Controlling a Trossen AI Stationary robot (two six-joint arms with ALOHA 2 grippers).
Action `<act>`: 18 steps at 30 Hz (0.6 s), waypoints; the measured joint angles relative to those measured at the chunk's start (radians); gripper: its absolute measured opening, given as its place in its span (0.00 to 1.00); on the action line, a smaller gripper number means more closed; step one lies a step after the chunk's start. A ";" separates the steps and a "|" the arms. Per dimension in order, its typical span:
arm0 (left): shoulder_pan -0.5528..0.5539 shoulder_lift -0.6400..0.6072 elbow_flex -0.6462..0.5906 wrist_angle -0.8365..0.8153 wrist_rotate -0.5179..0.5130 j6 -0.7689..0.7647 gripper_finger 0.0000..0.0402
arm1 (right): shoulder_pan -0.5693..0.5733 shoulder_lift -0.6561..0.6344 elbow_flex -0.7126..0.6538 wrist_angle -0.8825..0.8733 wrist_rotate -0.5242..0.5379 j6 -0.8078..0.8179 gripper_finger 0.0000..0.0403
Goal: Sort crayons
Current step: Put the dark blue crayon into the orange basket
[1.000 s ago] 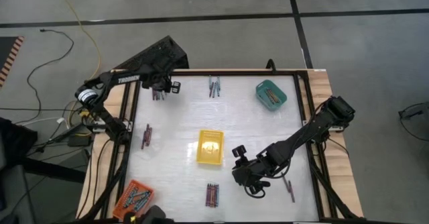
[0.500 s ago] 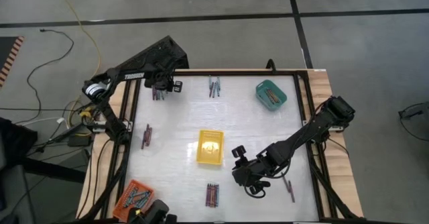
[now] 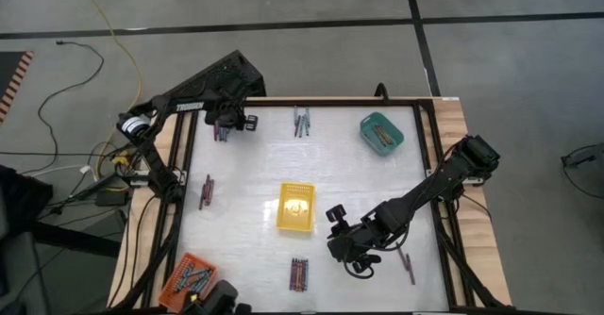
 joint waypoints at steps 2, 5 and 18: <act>-0.006 0.000 0.018 -0.007 0.027 0.011 0.23 | 0.000 0.000 0.000 0.000 0.000 0.000 0.33; -0.018 0.000 0.062 -0.037 0.046 0.031 0.23 | 0.000 0.000 0.000 0.001 0.000 -0.001 0.33; -0.017 0.006 0.183 -0.226 -0.131 0.103 0.23 | 0.000 0.000 0.001 -0.001 -0.006 0.016 0.33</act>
